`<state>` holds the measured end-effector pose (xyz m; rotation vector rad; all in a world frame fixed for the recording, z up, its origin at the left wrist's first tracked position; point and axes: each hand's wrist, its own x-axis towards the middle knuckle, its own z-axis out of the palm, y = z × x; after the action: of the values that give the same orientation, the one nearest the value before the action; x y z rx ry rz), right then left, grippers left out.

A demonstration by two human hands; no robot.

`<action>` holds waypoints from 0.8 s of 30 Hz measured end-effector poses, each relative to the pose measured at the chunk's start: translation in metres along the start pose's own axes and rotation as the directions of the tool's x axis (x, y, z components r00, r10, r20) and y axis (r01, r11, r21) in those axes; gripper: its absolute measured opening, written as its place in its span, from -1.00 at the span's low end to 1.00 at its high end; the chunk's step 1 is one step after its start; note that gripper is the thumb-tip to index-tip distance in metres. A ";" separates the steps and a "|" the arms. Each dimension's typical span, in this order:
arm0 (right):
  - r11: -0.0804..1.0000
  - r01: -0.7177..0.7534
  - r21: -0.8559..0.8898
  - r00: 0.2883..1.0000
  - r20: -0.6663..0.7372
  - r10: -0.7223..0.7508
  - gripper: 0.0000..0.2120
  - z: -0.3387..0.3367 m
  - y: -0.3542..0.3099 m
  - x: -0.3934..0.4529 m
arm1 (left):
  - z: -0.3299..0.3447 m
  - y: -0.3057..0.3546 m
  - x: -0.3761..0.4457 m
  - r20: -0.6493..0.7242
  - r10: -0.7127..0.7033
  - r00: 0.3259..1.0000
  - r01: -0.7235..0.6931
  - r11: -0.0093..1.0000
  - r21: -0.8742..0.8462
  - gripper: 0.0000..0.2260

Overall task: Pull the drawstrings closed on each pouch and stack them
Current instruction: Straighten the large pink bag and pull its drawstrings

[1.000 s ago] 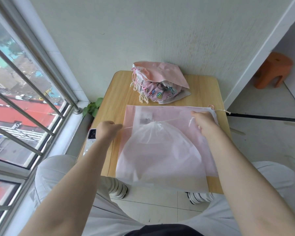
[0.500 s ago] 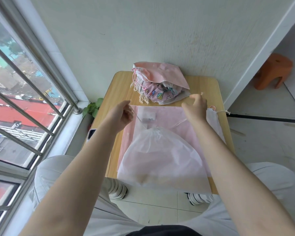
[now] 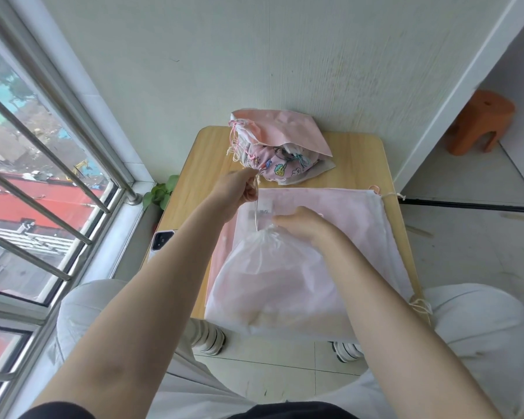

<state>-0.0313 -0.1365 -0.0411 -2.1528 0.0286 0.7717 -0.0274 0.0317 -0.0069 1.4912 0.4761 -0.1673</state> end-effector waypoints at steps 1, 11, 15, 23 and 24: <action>0.999 0.035 0.036 0.999 -0.022 -0.034 -0.79 0.004 0.001 0.002 | 0.001 0.001 -0.001 -0.028 0.064 0.998 -0.055 0.967 0.251 -0.76; 0.946 0.180 0.269 0.957 -0.271 -0.106 -0.80 0.017 0.007 0.008 | -0.014 -0.025 -0.015 -0.112 0.358 0.927 -0.070 0.459 0.886 -0.74; 0.921 0.230 0.314 0.939 -0.319 -0.126 -0.80 0.023 0.007 0.007 | -0.005 -0.045 -0.027 -0.074 -0.041 0.996 0.085 0.437 0.895 -0.47; 0.946 0.245 0.214 0.931 -0.324 -0.168 -0.81 0.027 0.008 0.007 | 0.011 -0.047 -0.036 -0.098 0.038 0.994 -0.021 0.985 0.170 -0.82; 0.947 0.238 0.216 0.930 -0.332 -0.158 -0.80 0.027 0.008 0.007 | 0.011 -0.046 -0.036 -0.076 0.031 0.997 -0.025 0.997 0.072 -0.83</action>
<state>-0.0416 -0.1211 -0.0634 -1.9741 0.0676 0.2870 -0.0756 0.0100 -0.0345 1.5774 0.5151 -0.1059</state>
